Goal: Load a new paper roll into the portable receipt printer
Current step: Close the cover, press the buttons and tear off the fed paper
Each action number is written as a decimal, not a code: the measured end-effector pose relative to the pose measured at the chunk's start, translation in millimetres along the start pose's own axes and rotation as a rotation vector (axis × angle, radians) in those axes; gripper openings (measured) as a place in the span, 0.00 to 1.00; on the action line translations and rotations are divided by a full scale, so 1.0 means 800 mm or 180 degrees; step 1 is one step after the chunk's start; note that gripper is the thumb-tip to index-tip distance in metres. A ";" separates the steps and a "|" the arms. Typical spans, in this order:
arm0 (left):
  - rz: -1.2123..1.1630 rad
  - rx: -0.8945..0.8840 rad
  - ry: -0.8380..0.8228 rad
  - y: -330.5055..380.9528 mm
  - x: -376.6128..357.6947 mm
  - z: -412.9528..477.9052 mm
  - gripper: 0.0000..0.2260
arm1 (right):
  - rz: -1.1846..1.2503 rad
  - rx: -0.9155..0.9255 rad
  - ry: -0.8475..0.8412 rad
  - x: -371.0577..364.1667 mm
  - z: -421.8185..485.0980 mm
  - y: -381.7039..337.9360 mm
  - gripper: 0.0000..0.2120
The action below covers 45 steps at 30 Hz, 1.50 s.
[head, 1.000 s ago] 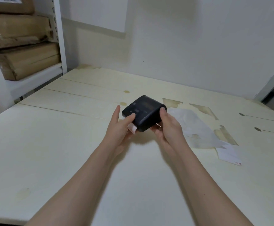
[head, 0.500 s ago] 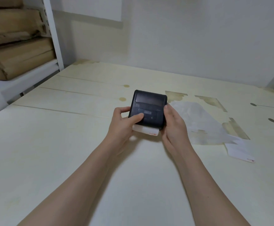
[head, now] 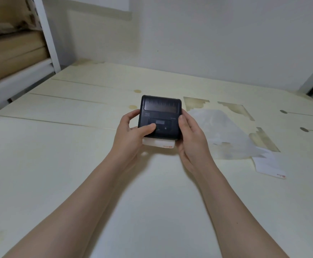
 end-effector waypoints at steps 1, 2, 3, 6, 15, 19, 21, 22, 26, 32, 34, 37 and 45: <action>-0.0032 -0.0018 0.0011 0.000 0.002 0.000 0.32 | 0.0005 0.0003 -0.0062 -0.003 -0.002 -0.001 0.18; -0.0044 -0.0041 0.0020 0.001 0.004 -0.001 0.33 | 0.0001 0.0006 -0.0111 -0.006 -0.003 -0.002 0.18; -0.0035 -0.0063 0.0027 0.002 0.005 -0.001 0.34 | -0.0013 0.0009 -0.0142 -0.007 -0.005 -0.002 0.18; 0.0030 -0.0124 -0.0005 0.004 0.004 -0.004 0.36 | -0.0017 0.0014 -0.0168 -0.009 -0.007 -0.004 0.18; 0.0089 -0.0174 -0.0035 0.010 0.003 -0.005 0.37 | 0.0036 0.0053 -0.0258 -0.013 -0.010 -0.010 0.21; 0.0109 -0.0188 -0.0009 0.013 0.003 -0.007 0.36 | -0.0038 0.0054 -0.0293 -0.014 -0.010 -0.010 0.22; 0.0141 -0.0189 -0.0004 0.014 0.003 -0.008 0.36 | -0.0062 0.0052 -0.0308 -0.014 -0.010 -0.010 0.22; 0.0153 -0.0196 -0.0009 0.015 0.002 -0.009 0.36 | -0.0066 0.0058 -0.0314 -0.015 -0.011 -0.011 0.22; 0.0167 -0.0179 -0.0003 0.013 0.003 -0.008 0.33 | -0.0122 0.0086 -0.0311 -0.014 -0.012 -0.013 0.21; 0.0230 -0.0161 0.0029 0.014 0.005 -0.008 0.33 | -0.0169 0.0085 -0.0304 -0.014 -0.012 -0.011 0.22; 0.0230 -0.0159 0.0025 0.014 0.005 -0.008 0.33 | -0.0167 0.0085 -0.0310 -0.014 -0.012 -0.011 0.22; 0.0265 -0.0169 0.0032 0.015 0.005 -0.008 0.33 | -0.0198 0.0095 -0.0316 -0.014 -0.012 -0.012 0.22; 0.0265 -0.0203 0.0068 0.016 0.006 -0.009 0.33 | -0.0259 0.0113 -0.0329 -0.013 -0.012 -0.011 0.24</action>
Point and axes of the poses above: each hand's wrist, its own z-axis towards the middle knuckle, its own x-axis out of the back of the hand, y = z × x, the point moved 9 cm from there along z, towards the middle knuckle, and after that the axes turned 9 degrees about x, right-handed, at the moved point
